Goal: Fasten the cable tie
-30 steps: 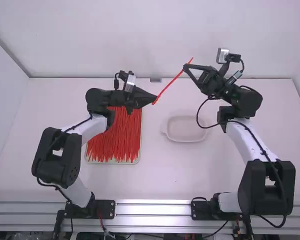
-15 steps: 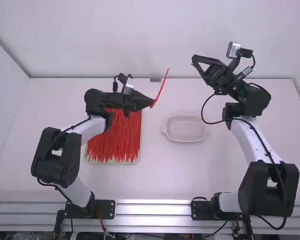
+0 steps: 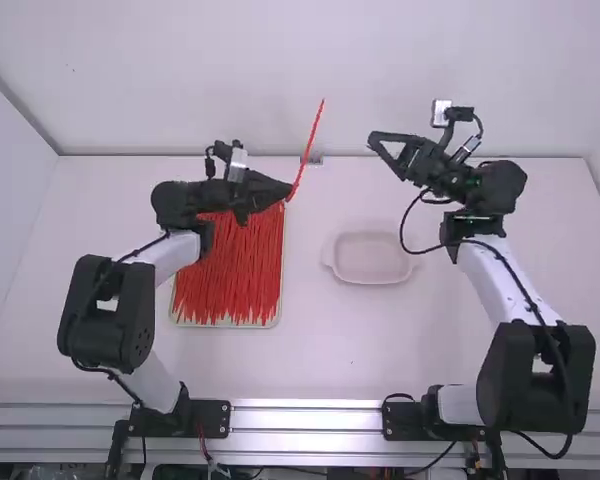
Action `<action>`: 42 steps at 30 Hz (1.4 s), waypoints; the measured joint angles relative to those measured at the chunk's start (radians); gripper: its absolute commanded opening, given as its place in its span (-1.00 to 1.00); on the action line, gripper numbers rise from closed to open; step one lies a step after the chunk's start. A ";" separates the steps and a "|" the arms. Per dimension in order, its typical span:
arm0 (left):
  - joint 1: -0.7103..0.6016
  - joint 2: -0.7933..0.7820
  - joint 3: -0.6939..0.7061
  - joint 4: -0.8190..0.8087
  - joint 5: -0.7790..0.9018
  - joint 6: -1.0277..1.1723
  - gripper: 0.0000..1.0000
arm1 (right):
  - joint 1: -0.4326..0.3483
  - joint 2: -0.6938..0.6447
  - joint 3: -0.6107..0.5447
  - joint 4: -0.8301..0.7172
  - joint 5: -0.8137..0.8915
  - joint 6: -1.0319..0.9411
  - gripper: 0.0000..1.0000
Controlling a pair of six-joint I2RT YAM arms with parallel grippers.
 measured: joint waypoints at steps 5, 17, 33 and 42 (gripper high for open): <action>0.001 0.000 0.054 0.010 0.000 -0.043 -0.97 | 0.082 0.000 -0.058 -0.047 0.039 -0.053 0.97; -0.038 0.000 0.167 -0.023 -0.002 -0.082 -0.97 | 0.263 0.000 -0.110 -0.020 0.209 -0.080 0.90; -0.051 0.000 0.171 -0.050 -0.019 -0.082 -0.95 | 0.314 0.000 -0.110 0.114 0.261 -0.101 0.07; -0.077 0.000 0.171 -0.050 -0.019 -0.082 -0.96 | 0.314 0.000 -0.110 0.113 0.261 -0.100 -0.33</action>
